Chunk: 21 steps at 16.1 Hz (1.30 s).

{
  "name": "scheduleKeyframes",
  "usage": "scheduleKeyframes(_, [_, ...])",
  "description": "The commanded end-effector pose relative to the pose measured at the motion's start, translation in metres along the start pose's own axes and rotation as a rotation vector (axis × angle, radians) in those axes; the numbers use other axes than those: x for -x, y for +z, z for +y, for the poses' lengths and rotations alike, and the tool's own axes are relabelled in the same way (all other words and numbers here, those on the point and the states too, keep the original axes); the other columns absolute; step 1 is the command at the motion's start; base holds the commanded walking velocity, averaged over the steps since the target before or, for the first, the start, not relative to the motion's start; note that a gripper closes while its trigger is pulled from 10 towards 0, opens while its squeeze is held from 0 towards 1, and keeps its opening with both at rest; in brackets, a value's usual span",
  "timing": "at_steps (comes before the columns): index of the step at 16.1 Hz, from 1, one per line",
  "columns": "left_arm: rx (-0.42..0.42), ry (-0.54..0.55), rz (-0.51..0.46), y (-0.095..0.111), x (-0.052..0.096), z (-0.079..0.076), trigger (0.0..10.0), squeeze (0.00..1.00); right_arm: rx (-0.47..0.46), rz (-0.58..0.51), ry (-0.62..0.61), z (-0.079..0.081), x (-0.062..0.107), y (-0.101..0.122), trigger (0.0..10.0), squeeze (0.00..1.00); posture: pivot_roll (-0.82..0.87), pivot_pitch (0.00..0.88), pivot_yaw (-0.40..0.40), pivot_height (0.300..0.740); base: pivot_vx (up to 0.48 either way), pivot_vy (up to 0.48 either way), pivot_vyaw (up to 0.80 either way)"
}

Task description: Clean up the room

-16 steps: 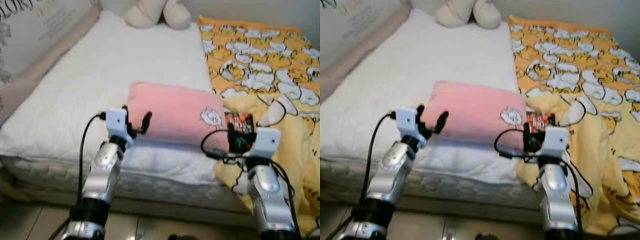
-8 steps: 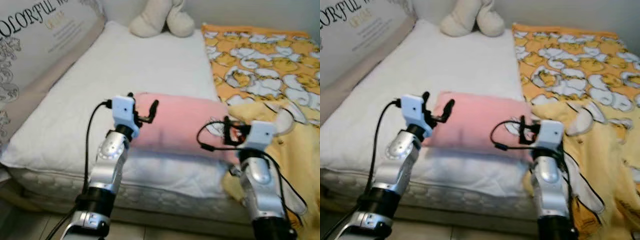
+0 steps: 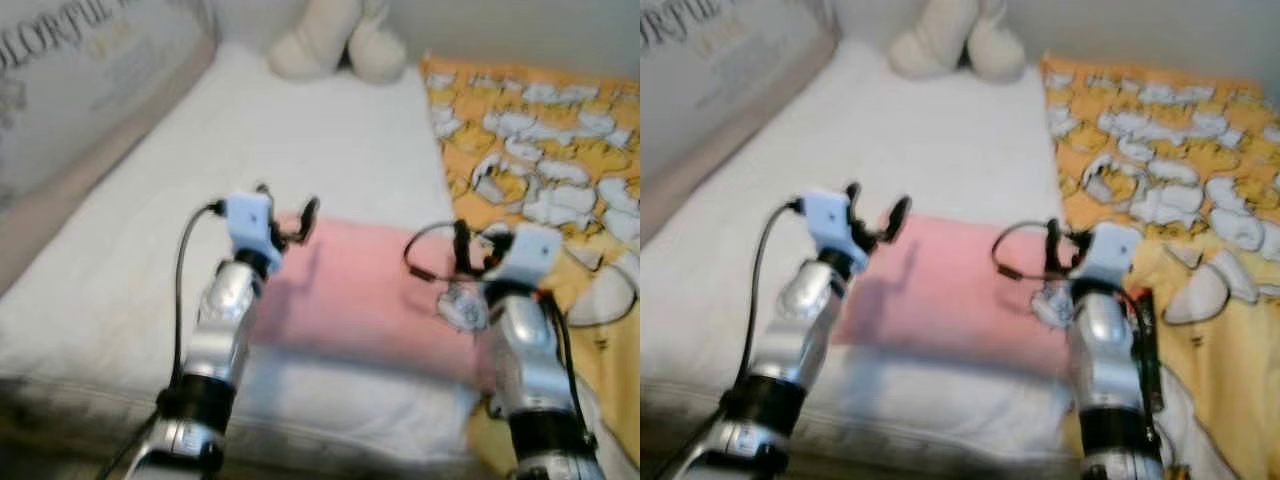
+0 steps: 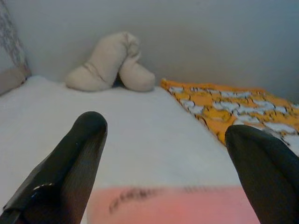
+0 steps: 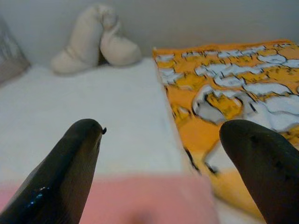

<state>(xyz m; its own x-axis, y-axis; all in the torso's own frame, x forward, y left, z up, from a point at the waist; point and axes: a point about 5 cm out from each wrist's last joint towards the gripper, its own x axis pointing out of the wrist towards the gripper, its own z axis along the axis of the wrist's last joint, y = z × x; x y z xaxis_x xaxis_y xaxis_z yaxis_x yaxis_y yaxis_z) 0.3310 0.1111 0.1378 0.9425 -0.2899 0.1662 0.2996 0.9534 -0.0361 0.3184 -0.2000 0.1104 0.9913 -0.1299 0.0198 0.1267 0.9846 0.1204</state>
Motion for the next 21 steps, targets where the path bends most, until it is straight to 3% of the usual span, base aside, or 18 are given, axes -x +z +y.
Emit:
scheduleKeyframes(1, [-0.029, 0.045, -0.005, 0.003, 0.007, 0.014, 10.0, 0.0, -0.04, 0.039, 0.023, 0.012, -0.007, -0.001, 10.0, 0.0, 0.03, 0.0, -0.033, 0.74, 0.0, 0.0, 0.0])
scheduleKeyframes(4, [-0.069, 0.058, -0.001, 0.007, 0.016, 0.023, 10.0, 0.0, -0.08, 0.169, -0.012, 0.015, -0.016, -0.014, 10.0, 0.0, 0.08, 0.0, -0.04, 0.74, 0.0, 0.0, 0.0])
scheduleKeyframes(5, [-0.092, 0.065, -0.003, 0.011, 0.022, 0.029, 10.0, 0.0, -0.111, 0.264, -0.061, 0.013, -0.012, -0.025, 10.0, 0.0, 0.11, 0.0, -0.041, 0.74, 0.0, 0.0, 0.0])
scheduleKeyframes(9, [-0.114, 0.08, 0.008, 0.016, 0.03, 0.037, 10.0, 0.0, -0.089, 0.364, -0.106, 0.014, 0.0, -0.045, 10.0, 0.0, 0.13, 0.0, -0.029, 0.74, 0.0, 0.0, 0.0])
scheduleKeyframes(12, [-0.14, 0.071, 0.024, 0.021, 0.038, 0.04, 10.0, 0.0, -0.177, 0.548, -0.067, 0.031, 0.01, -0.068, 10.0, 0.0, 0.15, 0.0, -0.019, 0.74, 0.0, 0.0, 0.0])
scheduleKeyframes(15, [-0.158, 0.085, 0.046, 0.025, 0.045, 0.045, 10.0, 0.0, -0.225, 0.726, -0.082, 0.031, 0.028, -0.094, 10.0, 0.0, 0.16, 0.0, -0.021, 0.74, 0.0, 0.0, 0.0])
scheduleKeyframes(16, [-0.157, 0.09, 0.052, 0.025, 0.046, 0.045, 10.0, 0.0, -0.232, 0.764, -0.09, 0.028, 0.031, -0.102, 0.0, 0.0, 0.17, 0.0, -0.022, 0.74, 0.0, 0.0, 0.0])
scheduleKeyframes(21, [-0.165, 0.095, 0.069, 0.025, 0.045, 0.045, 10.0, 0.0, -0.221, 0.773, -0.043, 0.03, 0.026, -0.106, 0.0, 0.0, 0.18, 0.0, -0.026, 0.74, 0.0, 0.0, 0.0])
